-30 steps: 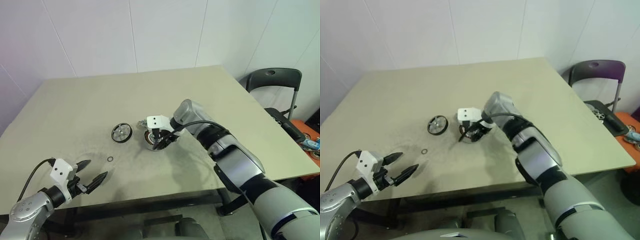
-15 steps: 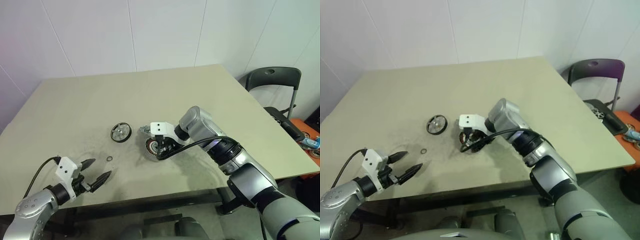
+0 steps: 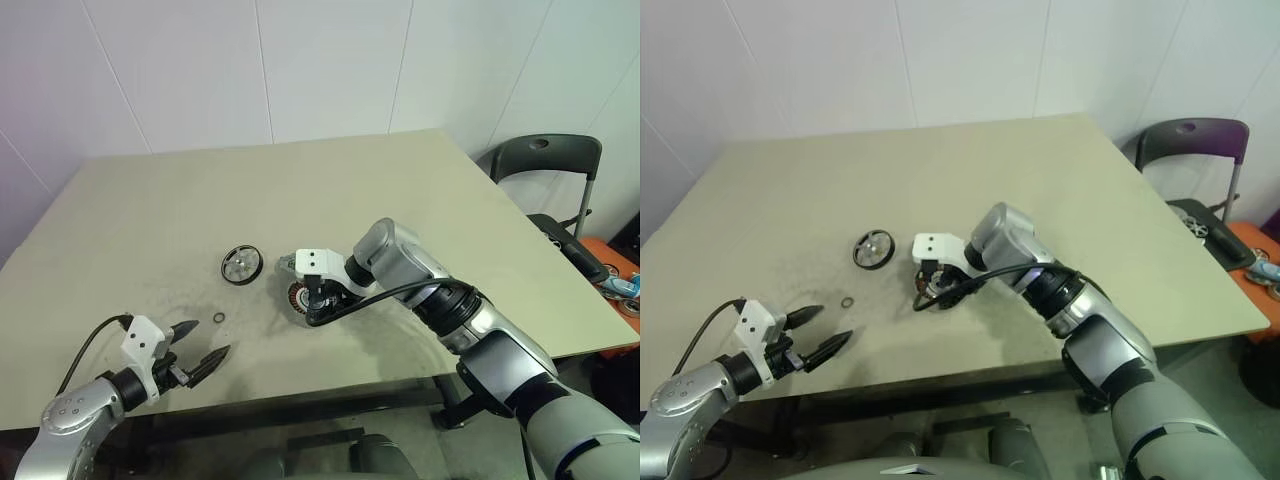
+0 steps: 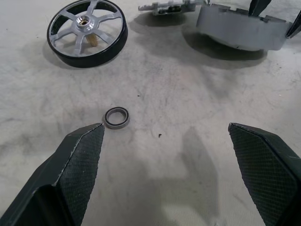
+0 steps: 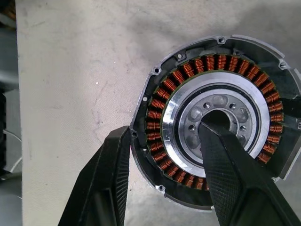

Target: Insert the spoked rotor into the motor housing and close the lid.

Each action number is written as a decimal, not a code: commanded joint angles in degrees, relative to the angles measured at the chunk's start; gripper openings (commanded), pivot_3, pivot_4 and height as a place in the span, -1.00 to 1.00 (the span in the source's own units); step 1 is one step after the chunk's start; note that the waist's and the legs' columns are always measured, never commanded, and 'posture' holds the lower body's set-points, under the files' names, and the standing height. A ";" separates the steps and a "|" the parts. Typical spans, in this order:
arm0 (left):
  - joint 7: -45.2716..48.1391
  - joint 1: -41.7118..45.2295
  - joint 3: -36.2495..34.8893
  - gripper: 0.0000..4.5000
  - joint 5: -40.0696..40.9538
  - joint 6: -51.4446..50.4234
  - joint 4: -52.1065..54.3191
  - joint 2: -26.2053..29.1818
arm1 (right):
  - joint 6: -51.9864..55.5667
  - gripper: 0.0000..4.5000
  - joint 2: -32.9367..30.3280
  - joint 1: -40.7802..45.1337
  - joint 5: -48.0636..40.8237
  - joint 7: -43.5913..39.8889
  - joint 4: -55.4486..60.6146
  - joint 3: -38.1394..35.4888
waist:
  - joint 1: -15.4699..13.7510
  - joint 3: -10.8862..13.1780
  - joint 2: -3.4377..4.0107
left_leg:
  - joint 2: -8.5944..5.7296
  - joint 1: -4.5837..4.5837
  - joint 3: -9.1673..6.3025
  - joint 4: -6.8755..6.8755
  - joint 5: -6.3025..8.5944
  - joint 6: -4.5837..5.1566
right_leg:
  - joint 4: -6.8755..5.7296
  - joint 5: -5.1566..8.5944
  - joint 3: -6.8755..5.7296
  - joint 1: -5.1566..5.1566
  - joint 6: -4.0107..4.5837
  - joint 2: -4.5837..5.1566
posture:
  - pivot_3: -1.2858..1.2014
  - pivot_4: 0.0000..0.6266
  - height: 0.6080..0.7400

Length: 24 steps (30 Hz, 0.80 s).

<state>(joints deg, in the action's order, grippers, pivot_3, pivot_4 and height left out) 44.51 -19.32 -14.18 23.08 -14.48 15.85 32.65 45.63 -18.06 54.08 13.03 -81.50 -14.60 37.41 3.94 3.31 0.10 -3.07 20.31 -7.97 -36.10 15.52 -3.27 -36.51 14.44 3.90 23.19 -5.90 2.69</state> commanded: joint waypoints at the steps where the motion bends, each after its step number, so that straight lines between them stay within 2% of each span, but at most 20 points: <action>1: -0.53 0.90 0.09 1.00 -0.12 0.32 1.18 0.05 | -1.25 -0.16 0.00 0.19 -1.54 0.36 1.77 0.51 | 0.02 0.00 0.00 | 0.00 -0.01 0.00 -0.01 0.00 0.00 | -0.01 0.00 0.00 0.00 0.00 0.00 | 0.03 -1.00 1.00; 2: -0.67 0.93 0.11 1.00 -0.11 0.33 1.15 -0.03 | -1.24 -0.16 -0.07 0.38 -1.76 0.36 1.68 0.58 | 0.01 0.00 0.00 | 0.00 -0.01 0.00 -0.02 0.00 0.00 | -0.02 0.00 0.00 -0.01 0.00 0.00 | 0.03 -1.00 1.00; 10: -0.80 1.12 1.04 1.00 -0.12 0.51 0.71 -0.29 | -0.41 0.98 -1.73 1.13 -3.54 -0.31 3.22 0.68 | -0.09 0.00 -0.01 | 0.00 0.01 -0.01 -0.04 0.00 0.00 | -0.04 -0.01 0.00 0.00 -0.01 0.01 | 0.03 -1.00 1.00; 17: -0.70 3.27 0.63 1.00 0.80 -0.38 -0.01 0.33 | -0.12 1.00 -3.95 2.44 -7.94 -1.07 6.68 -2.86 | -0.12 -0.01 -0.01 | 0.00 0.02 -0.01 -0.06 0.00 0.00 | -0.05 -0.01 -0.02 0.00 -0.01 0.01 | 0.03 -1.00 1.00; 22: -1.66 3.97 0.27 1.00 1.45 -0.68 0.21 -0.47 | -10.85 1.00 -4.98 -0.43 -13.86 3.02 4.43 -12.62 | -0.13 -0.01 -0.02 | -0.01 0.02 -0.01 -0.06 0.00 0.00 | -0.03 -0.01 -0.02 -0.02 -0.02 0.03 | 0.03 -1.00 1.00; 24: -2.13 3.73 0.26 1.00 1.30 -0.29 0.05 -0.99 | -13.98 1.00 -4.65 -3.10 -18.76 2.66 4.04 -17.92 | -0.15 -0.06 -0.09 | -0.01 0.02 0.00 -0.06 0.00 0.00 | -0.03 -0.01 -0.02 -0.03 -0.02 0.03 | 0.03 -1.00 1.00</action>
<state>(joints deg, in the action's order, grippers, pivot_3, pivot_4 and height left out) 42.90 -15.79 -12.61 23.96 -15.45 15.38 31.71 34.32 -22.74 51.68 -2.06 -78.99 -10.52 23.12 3.80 3.25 0.00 -3.07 20.32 -7.97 -36.15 15.51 -3.26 -36.51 14.43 3.87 23.13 -5.92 2.71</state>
